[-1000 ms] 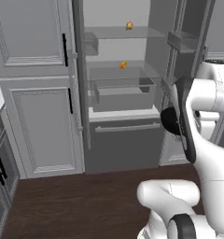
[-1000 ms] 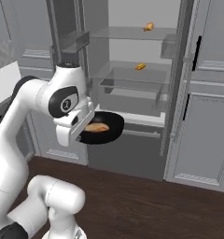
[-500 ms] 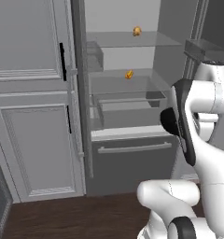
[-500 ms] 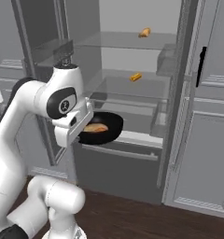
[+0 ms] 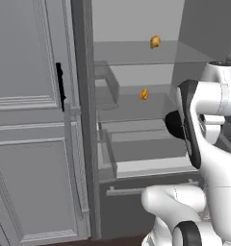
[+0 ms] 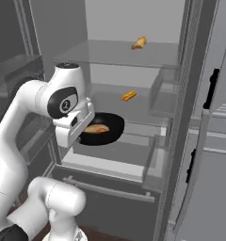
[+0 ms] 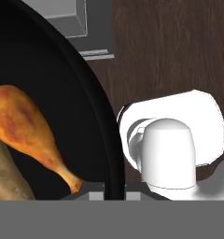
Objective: Pick the chicken drumstick and sweet potato from their plates and place them in the bowl. Then put the bowl in the fridge.
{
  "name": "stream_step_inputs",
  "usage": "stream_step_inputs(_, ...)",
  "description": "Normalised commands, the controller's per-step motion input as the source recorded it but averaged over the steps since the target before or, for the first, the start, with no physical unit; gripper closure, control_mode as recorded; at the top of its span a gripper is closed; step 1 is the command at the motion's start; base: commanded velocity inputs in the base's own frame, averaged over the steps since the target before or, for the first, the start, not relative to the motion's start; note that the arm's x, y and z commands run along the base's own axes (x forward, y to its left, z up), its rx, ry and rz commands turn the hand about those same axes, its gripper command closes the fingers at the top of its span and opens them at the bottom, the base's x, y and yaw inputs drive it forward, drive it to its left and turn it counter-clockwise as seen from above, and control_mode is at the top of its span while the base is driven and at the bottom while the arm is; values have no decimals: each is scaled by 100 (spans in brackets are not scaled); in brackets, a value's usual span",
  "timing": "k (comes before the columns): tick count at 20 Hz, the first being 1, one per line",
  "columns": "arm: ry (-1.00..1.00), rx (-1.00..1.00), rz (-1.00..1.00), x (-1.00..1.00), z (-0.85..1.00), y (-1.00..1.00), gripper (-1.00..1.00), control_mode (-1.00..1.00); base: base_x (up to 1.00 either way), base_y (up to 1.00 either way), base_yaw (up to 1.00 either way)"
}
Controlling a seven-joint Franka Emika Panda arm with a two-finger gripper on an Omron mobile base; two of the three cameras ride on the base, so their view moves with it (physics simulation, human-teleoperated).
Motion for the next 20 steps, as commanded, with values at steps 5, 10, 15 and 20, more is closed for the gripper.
stream_step_inputs(5,0,0,0,0,0,0,100,100,93,0,4)
stream_step_inputs(10,-2,0,1,15,-5,0,100,-100,64,0,4)
stream_step_inputs(15,-15,1,10,21,-15,-13,100,-100,0,0,0)
stream_step_inputs(20,-17,0,14,29,-32,-22,100,-100,0,0,0)
